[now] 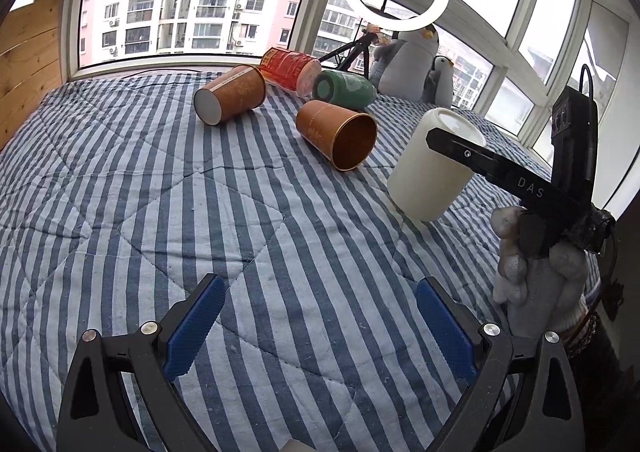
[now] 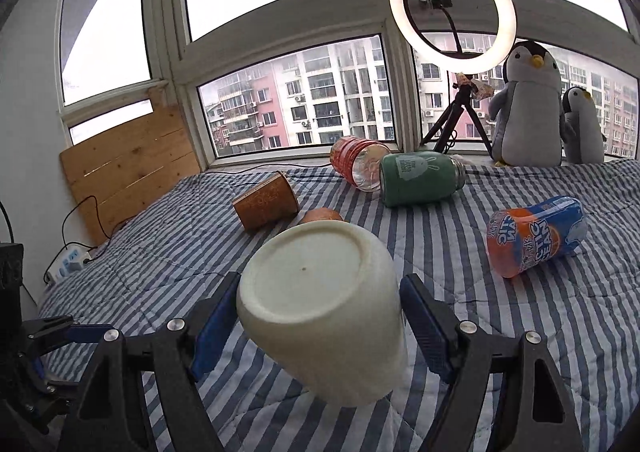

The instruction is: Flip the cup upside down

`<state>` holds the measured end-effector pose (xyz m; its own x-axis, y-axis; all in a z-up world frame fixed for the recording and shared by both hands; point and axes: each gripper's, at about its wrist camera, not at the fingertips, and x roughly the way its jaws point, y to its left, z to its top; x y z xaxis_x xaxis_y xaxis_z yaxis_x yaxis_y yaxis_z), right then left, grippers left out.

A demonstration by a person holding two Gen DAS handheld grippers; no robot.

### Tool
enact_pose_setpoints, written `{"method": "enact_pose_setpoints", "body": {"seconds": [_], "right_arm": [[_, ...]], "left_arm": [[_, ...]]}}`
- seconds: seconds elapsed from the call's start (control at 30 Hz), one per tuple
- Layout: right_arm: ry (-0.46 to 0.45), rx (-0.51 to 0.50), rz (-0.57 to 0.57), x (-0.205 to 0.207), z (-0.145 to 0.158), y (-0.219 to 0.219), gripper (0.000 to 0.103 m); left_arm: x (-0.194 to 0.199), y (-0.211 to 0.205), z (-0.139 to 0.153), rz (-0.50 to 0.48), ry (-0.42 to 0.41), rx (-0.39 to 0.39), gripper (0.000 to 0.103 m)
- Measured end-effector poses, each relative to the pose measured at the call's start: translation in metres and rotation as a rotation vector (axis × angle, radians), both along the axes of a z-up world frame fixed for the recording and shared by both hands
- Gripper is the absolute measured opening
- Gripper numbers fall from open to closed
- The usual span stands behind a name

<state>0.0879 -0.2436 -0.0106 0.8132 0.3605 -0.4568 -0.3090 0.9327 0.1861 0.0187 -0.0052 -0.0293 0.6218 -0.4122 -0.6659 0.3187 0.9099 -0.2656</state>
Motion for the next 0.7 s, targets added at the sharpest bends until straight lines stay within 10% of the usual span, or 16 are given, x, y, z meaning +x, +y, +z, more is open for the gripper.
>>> {"method": "enact_pose_setpoints", "body": {"seconds": [0.7], "right_arm": [[0.025, -0.013, -0.038, -0.004, -0.009, 0.000, 0.077]], "left_arm": [[0.003, -0.022, 0.004, -0.017, -0.047, 0.008, 0.098]]}}
